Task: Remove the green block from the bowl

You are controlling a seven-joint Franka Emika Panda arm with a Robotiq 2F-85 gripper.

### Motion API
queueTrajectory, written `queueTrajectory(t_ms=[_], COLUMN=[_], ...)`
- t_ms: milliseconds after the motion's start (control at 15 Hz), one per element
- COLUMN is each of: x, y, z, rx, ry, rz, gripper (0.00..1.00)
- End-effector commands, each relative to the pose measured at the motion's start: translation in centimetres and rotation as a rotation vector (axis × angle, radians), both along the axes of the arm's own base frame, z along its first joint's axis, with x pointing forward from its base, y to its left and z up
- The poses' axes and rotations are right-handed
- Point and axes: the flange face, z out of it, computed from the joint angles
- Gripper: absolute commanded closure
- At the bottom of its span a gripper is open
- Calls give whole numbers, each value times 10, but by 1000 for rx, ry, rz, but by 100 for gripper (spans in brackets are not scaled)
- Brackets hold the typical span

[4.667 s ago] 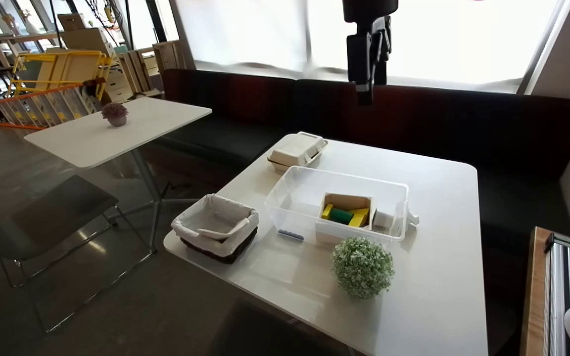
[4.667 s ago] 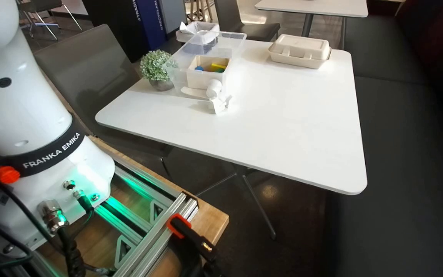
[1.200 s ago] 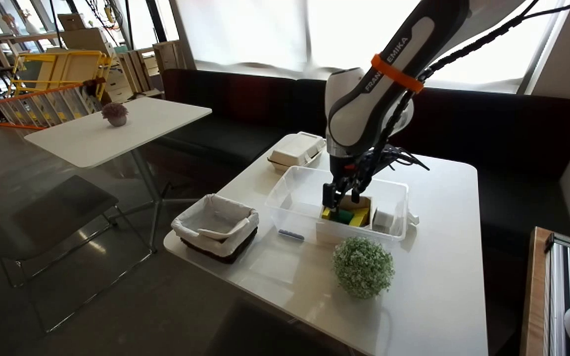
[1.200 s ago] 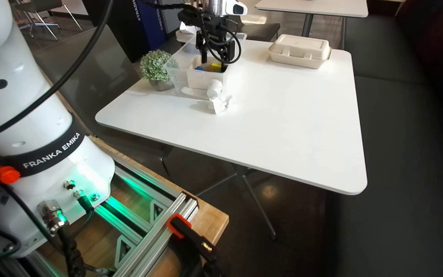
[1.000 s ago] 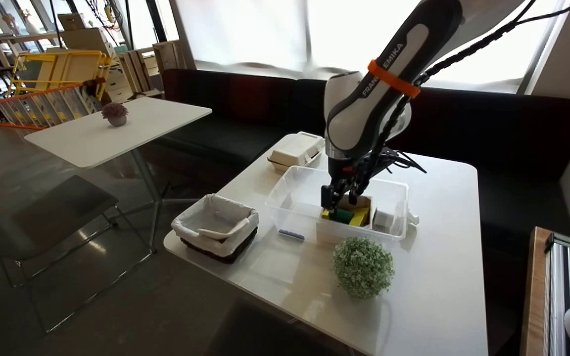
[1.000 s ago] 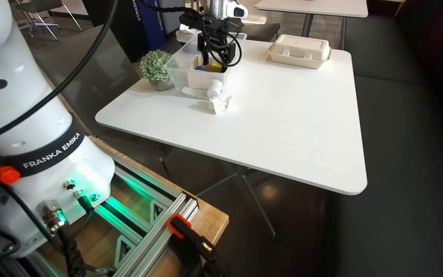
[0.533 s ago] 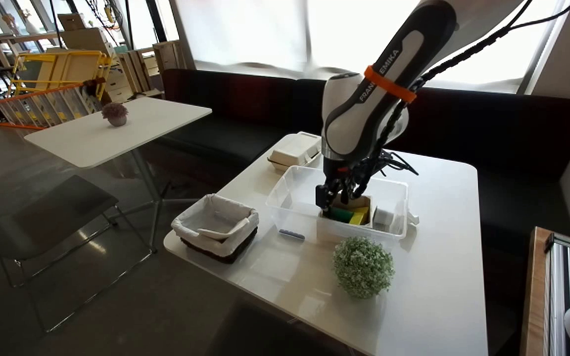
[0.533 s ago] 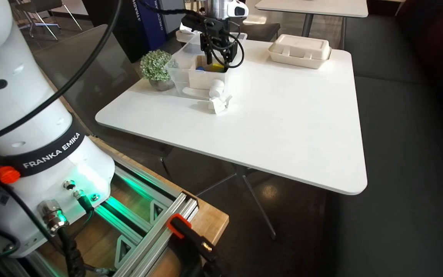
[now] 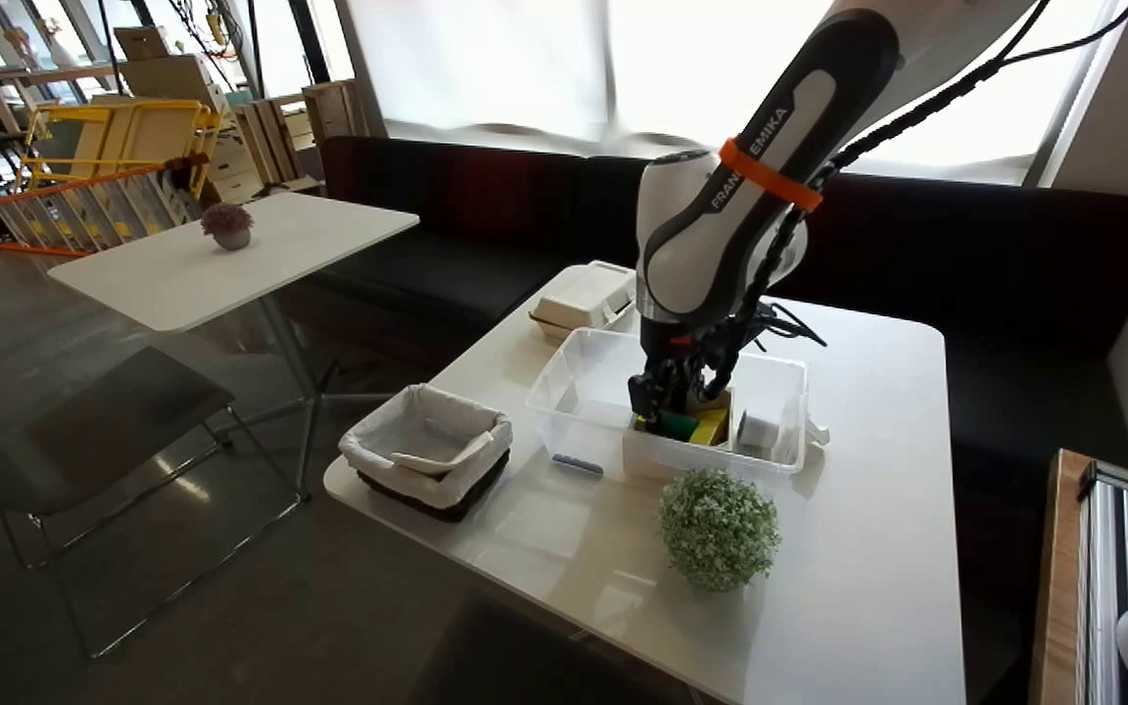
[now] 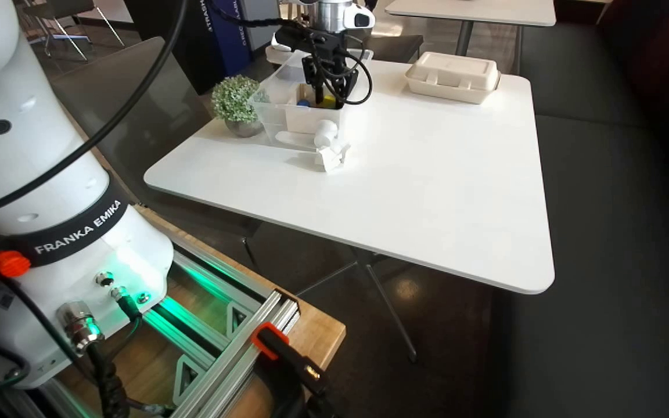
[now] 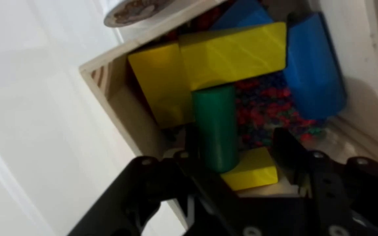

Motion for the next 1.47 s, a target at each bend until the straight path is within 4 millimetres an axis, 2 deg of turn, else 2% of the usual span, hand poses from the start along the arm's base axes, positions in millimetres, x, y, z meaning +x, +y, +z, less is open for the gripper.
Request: queueTrajectory(t_ms=[0,133,333,400,533,600,667,867,1067,1400], x=[2,2,3,4,4,4,4,0,-10,-28], y=[1,2,3,2,3,3,3,3,0,-20], z=[-11,-11,-9,-9,-6,-3,1,25,62,121], rx=[-7,-11,-20,-22,-30,-32,-35,-32,9,63], ry=[14,11,1,1,-2,-5,-9,-44,-97,-250], rz=[41,56,75,79,89,92,94,92,51,-56], gripper=[38,40,53,71,79,88,93,92,92,92])
